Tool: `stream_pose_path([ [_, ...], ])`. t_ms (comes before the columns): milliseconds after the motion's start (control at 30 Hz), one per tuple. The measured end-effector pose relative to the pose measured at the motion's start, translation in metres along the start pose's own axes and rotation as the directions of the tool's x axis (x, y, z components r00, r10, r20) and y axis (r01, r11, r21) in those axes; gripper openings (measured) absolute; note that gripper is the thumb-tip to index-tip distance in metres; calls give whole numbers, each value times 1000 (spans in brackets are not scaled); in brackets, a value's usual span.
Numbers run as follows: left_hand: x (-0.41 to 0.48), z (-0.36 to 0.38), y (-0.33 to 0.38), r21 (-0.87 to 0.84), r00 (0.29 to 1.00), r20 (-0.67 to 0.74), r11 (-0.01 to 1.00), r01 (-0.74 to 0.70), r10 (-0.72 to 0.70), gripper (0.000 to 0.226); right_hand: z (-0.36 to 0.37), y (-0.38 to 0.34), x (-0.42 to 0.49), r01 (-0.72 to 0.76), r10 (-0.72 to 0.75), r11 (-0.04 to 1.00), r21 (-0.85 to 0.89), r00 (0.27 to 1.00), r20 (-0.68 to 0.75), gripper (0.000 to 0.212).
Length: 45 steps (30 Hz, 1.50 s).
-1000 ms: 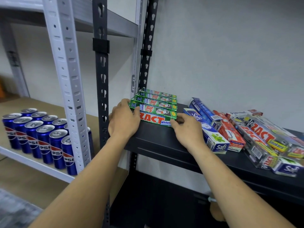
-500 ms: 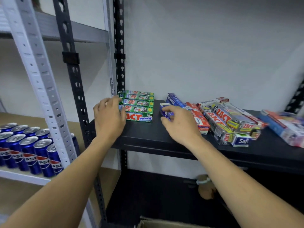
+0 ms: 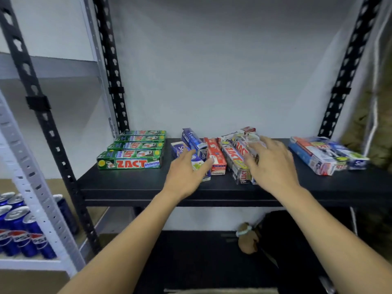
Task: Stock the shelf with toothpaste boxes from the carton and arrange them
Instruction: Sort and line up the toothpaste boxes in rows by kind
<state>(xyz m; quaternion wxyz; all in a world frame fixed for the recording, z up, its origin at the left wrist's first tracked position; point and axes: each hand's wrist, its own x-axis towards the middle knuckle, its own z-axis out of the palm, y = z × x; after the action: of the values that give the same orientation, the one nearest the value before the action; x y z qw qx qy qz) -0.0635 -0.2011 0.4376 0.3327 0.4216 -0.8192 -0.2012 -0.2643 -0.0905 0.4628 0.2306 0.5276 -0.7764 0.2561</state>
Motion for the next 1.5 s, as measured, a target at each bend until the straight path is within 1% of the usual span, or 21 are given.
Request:
stream_pose_path([
  [33, -1, 8, 1, 36, 999, 34, 999, 30, -32, 87, 2, 6, -1, -22, 21, 999, 27, 999, 42, 40],
  [100, -6, 20, 0, 158, 998, 32, 987, 40, -45, 91, 5, 15, -2, -50, 39, 992, 119, 995, 93, 42],
  [200, -7, 24, -1, 231, 999, -26, 972, 42, -37, 83, 3, 26, -2, -35, 21, 976, 217, 998, 66, 39],
  [300, -5, 24, 1, 302, 999, -23, 952, 41, -36, 81, -4, 35, 1, -26, 21, 948, 316, 1000, 20, 33],
  [367, -4, 26, 5, 376, 998, -60, 927, 4, 20, 78, -7, 44, 2, -20, 33, 912, 409, 999, -24, 30],
  [467, 0, 29, 21, 512, 966, -139, 851, -118, 218, 63, -10, 59, 2, -3, 61, 875, 485, 993, -103, 29],
  [500, 4, 31, 29, 547, 956, -148, 827, -134, 253, 58, -12, 64, 3, -6, 81, 869, 495, 988, -129, 28],
  [533, 7, 32, 37, 567, 957, -148, 814, -125, 250, 55, -14, 69, 3, -1, 95, 868, 497, 982, -164, 27],
  [567, 11, 34, 45, 577, 968, -137, 811, -95, 211, 53, -14, 76, 3, 7, 105, 874, 487, 974, -201, 26],
  [633, 17, 37, 59, 608, 993, -87, 794, -12, 81, 53, -12, 89, 2, 14, 111, 905, 425, 958, -266, 24],
  [733, 20, 43, 69, 641, 997, -57, 764, 77, -53, 54, 0, 114, -1, -25, 116, 943, 331, 959, -258, 24],
  [800, 20, 46, 72, 636, 994, -77, 764, 114, -84, 52, 7, 126, -5, -80, 148, 945, 316, 969, -196, 29],
  [933, 20, 46, 72, 595, 989, -130, 793, 132, -68, 46, 9, 133, -9, -167, 215, 933, 320, 969, -120, 40],
  [1033, 20, 44, 70, 538, 983, -173, 829, 151, -67, 42, 4, 133, -8, -218, 244, 949, 226, 966, -91, 43],
  [1100, 18, 41, 70, 475, 974, -219, 865, 159, -59, 40, 1, 128, -10, -180, 196, 976, 121, 970, -144, 45],
  [1167, 17, 37, 74, 390, 961, -270, 908, 156, -50, 38, -3, 111, -13, -71, 99, 987, 144, 974, -202, 39],
  [1200, 17, 34, 76, 347, 956, -288, 926, 152, -49, 38, -7, 97, -15, 6, 31, 985, 175, 978, -206, 37],
  [1267, 15, 30, 81, 251, 948, -312, 957, 145, -62, 37, -11, 66, -21, 140, -111, 967, 210, 983, -146, 41],
  [1333, 13, 26, 85, 172, 937, -339, 974, 148, -83, 41, -6, 39, -28, 186, -185, 966, 179, 982, -23, 55],
  [1433, 11, 22, 87, 69, 918, -383, 988, 138, -101, 39, 7, 13, -32, 179, -186, 982, 66, 973, 133, 69],
  [1500, 10, 18, 85, -15, 911, -397, 993, 117, -113, 41, 14, 2, -32, 174, -177, 984, 33, 974, 145, 63],
])
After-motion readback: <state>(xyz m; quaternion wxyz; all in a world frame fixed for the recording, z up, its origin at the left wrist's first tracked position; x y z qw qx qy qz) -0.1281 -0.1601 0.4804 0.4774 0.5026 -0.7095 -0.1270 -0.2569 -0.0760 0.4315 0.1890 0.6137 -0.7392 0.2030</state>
